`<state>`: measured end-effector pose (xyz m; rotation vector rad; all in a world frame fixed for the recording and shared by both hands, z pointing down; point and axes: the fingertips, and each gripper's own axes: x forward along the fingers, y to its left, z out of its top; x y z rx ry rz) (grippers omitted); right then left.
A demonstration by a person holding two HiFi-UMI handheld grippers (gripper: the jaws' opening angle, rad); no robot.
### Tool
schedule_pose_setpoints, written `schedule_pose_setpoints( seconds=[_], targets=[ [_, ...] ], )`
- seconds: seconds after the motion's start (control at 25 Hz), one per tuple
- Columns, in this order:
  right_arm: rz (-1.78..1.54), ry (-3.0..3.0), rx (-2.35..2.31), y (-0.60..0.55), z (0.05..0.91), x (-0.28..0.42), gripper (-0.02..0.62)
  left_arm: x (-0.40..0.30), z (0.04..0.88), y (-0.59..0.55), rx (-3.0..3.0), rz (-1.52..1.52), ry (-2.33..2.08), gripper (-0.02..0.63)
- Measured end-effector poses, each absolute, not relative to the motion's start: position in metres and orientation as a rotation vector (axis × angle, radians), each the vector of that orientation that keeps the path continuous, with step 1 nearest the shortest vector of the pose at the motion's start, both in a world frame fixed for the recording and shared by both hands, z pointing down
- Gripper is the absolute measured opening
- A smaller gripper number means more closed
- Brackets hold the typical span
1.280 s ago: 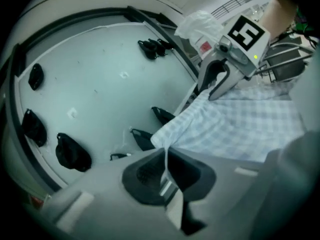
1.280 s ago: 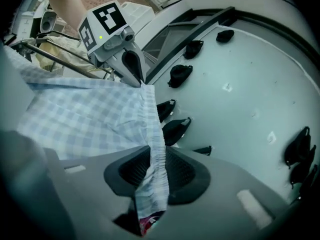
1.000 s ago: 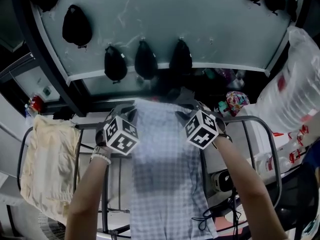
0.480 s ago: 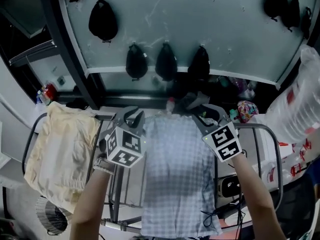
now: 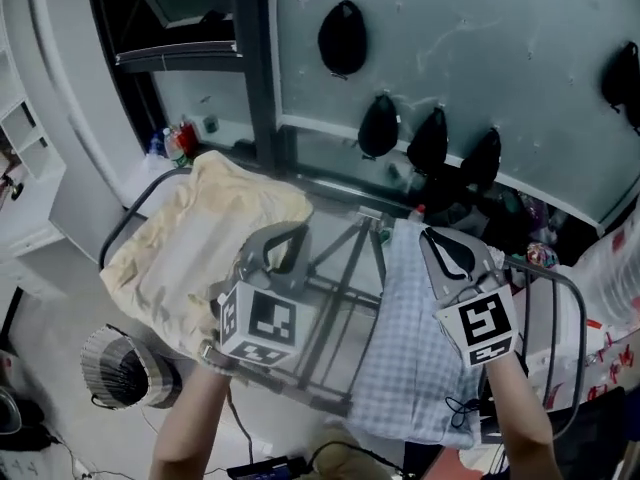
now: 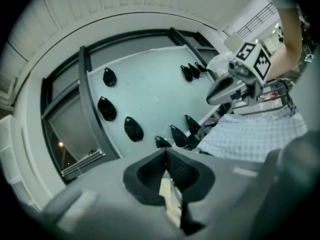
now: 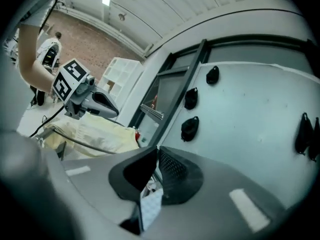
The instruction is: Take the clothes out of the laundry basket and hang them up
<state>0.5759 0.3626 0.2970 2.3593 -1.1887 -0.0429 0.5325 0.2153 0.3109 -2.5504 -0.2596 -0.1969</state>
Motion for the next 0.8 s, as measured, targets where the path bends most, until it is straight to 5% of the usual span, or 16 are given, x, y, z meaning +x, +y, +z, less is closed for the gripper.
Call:
schedule_pose_setpoints(
  seconds=[0.8],
  targets=[
    [-0.394, -1.734, 2.111, 0.142, 0.203, 0.235, 0.008, 0.146, 0.243, 0.022, -2.564, -0.204, 0.353, -0.007]
  ],
)
